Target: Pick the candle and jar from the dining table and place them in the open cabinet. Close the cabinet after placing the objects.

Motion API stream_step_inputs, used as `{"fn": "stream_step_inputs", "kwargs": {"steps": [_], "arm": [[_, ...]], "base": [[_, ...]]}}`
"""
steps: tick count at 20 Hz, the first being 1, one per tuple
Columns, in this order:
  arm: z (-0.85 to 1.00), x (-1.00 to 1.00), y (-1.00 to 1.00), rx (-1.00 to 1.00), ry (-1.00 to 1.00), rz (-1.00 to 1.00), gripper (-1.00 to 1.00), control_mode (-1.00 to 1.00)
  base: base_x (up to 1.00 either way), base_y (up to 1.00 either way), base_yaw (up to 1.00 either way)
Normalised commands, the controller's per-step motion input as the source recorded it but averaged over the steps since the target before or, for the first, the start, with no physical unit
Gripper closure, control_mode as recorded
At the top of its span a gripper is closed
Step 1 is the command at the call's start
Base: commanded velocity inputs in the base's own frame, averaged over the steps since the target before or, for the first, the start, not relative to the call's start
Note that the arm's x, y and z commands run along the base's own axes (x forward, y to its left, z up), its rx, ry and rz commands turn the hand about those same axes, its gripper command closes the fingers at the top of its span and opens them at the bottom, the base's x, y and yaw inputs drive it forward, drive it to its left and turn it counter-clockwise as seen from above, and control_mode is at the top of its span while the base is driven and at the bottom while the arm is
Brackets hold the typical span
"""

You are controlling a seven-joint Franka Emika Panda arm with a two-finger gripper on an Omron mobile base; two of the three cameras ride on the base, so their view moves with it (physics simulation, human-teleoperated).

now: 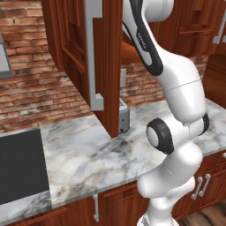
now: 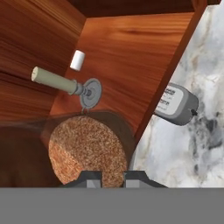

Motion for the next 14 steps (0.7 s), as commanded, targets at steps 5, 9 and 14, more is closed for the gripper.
{"fn": "stream_step_inputs", "kwargs": {"steps": [5,9,14], "arm": [[-0.08,0.22,0.01,-0.01,-0.02,0.0,1.0,-1.0],[0.0,0.27,0.05,0.0,-0.01,0.0,1.0,-1.0],[0.0,0.01,0.0,0.0,0.0,0.0,1.0,-1.0]], "base": [[0.0,0.0,0.0],[0.0,0.0,0.0],[0.0,0.0,0.0]]}}
